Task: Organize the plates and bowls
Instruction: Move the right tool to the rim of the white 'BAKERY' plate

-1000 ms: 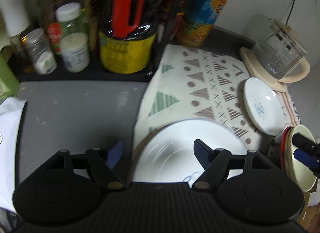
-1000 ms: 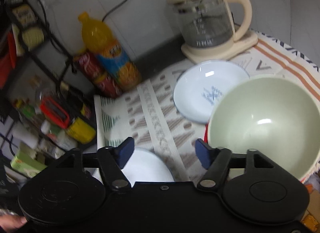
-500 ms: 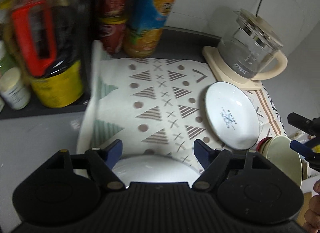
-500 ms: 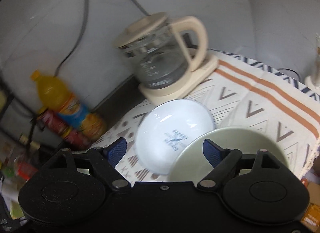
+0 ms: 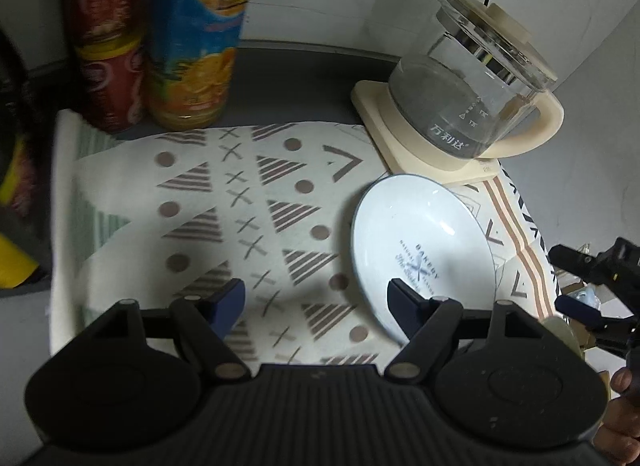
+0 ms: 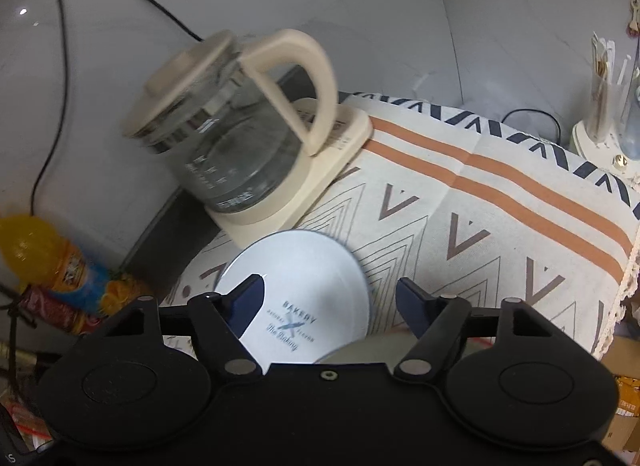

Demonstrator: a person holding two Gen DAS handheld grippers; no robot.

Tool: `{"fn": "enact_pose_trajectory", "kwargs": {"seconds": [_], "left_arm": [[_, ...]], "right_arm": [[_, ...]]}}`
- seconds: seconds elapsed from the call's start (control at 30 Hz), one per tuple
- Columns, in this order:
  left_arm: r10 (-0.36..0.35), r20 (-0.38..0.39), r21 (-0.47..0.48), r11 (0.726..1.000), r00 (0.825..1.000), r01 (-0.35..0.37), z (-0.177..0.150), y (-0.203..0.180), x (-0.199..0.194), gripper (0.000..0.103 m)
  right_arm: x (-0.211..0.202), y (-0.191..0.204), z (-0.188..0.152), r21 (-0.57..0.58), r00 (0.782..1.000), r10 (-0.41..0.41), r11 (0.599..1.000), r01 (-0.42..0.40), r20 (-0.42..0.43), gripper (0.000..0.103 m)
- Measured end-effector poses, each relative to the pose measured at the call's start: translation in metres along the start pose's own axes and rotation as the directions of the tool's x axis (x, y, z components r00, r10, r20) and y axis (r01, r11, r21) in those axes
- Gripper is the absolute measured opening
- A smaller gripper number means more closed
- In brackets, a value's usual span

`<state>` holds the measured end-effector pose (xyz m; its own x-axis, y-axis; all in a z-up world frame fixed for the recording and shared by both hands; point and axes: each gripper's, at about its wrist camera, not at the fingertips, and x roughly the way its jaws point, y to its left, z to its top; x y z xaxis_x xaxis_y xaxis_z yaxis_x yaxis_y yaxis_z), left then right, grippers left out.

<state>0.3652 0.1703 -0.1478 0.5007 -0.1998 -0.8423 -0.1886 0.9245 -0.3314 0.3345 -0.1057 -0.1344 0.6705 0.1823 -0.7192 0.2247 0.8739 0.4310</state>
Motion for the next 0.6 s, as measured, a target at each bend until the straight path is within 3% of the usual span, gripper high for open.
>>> {"fn": "enact_pose_trajectory", "kwargs": {"seconds": [0.27,0.37,0.43,0.6], "left_arm": [[-0.047,-0.05,-0.022,0.999,0.998,0.046,0.017,-0.004,0.035,0.068],[-0.065,-0.071,-0.037,0.997,0.995,0.063,0.022,-0.005,0.048,0.06],[-0.076,-0.095,-0.058,0.996,0.993,0.071,0.023,-0.005,0.058,0.05],[-0.088,-0.14,-0.098,0.992,0.986,0.075,0.021,-0.005,0.073,0.039]], "right_arm": [[0.033,-0.01,0.022,0.047,0.995,-0.049,0.998,0.053,-0.082,0.05],[0.045,-0.01,0.026,0.033,0.988,-0.071,0.997,0.076,-0.135,0.042],[0.055,-0.008,0.028,0.007,0.981,-0.092,0.995,0.095,-0.17,0.037],[0.075,-0.006,0.033,-0.024,0.964,-0.139,0.99,0.137,-0.225,0.026]]}}
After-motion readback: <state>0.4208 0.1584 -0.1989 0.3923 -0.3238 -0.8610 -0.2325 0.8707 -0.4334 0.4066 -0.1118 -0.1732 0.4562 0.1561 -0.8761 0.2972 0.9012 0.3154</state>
